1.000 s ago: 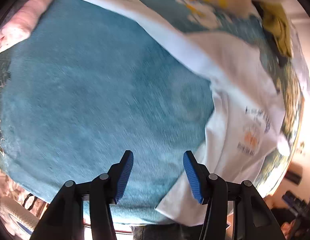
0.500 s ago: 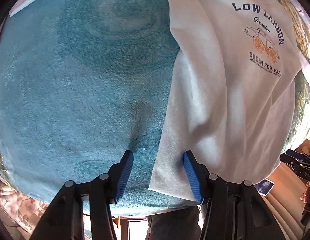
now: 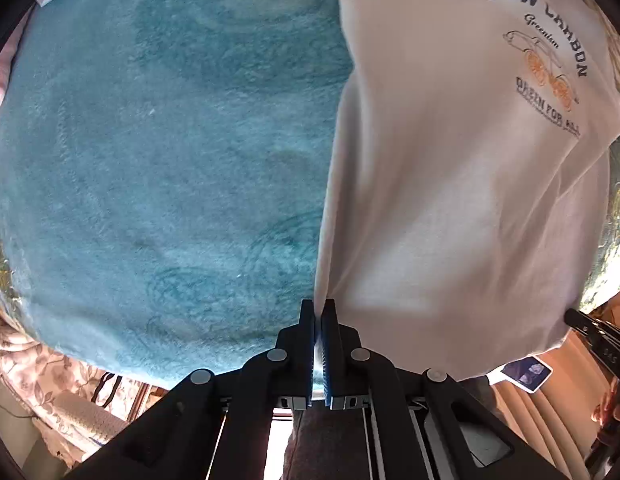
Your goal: Fold clothes
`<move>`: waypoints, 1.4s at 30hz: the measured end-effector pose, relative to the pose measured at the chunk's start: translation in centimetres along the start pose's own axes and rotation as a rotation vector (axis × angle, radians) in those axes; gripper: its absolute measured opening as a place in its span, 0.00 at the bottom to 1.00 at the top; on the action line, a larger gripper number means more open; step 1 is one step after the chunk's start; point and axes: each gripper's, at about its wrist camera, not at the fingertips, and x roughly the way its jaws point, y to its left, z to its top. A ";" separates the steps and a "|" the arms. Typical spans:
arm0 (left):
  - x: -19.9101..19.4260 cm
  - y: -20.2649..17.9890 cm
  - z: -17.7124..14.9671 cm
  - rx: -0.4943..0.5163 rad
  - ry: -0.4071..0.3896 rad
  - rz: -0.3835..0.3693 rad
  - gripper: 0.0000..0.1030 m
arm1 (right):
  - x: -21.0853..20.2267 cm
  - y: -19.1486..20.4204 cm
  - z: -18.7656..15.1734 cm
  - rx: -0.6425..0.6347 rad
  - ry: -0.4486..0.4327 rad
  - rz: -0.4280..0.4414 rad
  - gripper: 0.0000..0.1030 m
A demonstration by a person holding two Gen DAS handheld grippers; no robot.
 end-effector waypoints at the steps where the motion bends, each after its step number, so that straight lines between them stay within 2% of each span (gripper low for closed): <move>1: -0.3 0.1 0.0 0.000 0.005 -0.008 0.04 | -0.5 -0.4 -0.4 0.020 -0.003 0.016 0.05; 5: -3.1 -0.2 0.3 0.021 -0.054 -0.055 0.08 | -3.8 -2.0 -1.2 0.114 -0.081 0.102 0.05; 6: -3.9 -0.2 0.6 0.018 -0.064 -0.072 0.16 | -4.6 -2.5 -1.2 0.140 -0.099 0.119 0.05; 7: -4.9 -0.2 0.9 0.008 -0.074 -0.091 0.30 | -5.3 -3.0 -1.2 0.169 -0.115 0.139 0.06; 8: -5.8 -0.1 1.3 -0.003 -0.088 -0.110 0.35 | -6.0 -3.5 -1.1 0.197 -0.132 0.160 0.08; 10: -7.9 0.0 2.1 -0.029 -0.132 -0.147 0.48 | -7.5 -4.8 -0.7 0.244 -0.169 0.191 0.22; 11: -8.8 0.0 2.5 -0.043 -0.151 -0.154 0.49 | -8.3 -5.6 -0.4 0.264 -0.191 0.202 0.37; 12: -9.8 -0.1 2.9 -0.056 -0.169 -0.161 0.49 | -9.2 -6.5 0.0 0.285 -0.215 0.210 0.42; 16: -12.9 -0.9 5.0 -0.102 -0.218 -0.128 0.50 | -12.2 -13.2 3.4 0.430 -0.309 0.252 0.42; 21: -14.4 -1.8 4.8 -0.188 -0.258 -0.081 0.51 | -15.8 -22.0 7.9 0.621 -0.425 0.304 0.42; 24: -15.5 -3.0 4.1 -0.230 -0.250 -0.085 0.51 | -16.3 -27.4 10.1 0.768 -0.469 0.368 0.42; 28: -16.1 -4.8 4.3 -0.244 -0.245 -0.040 0.52 | -16.2 -33.2 13.3 0.903 -0.488 0.449 0.42; 35: -16.8 -6.1 4.7 -0.277 -0.214 0.007 0.54 | -17.1 -36.9 20.0 0.865 -0.496 0.428 0.42; 41: -16.7 -7.9 5.4 -0.245 -0.189 0.038 0.54 | -15.5 -37.4 22.4 0.852 -0.435 0.409 0.42; 42: -16.7 -8.3 5.7 -0.235 -0.187 0.040 0.54 | -15.5 -37.2 22.5 0.848 -0.439 0.409 0.30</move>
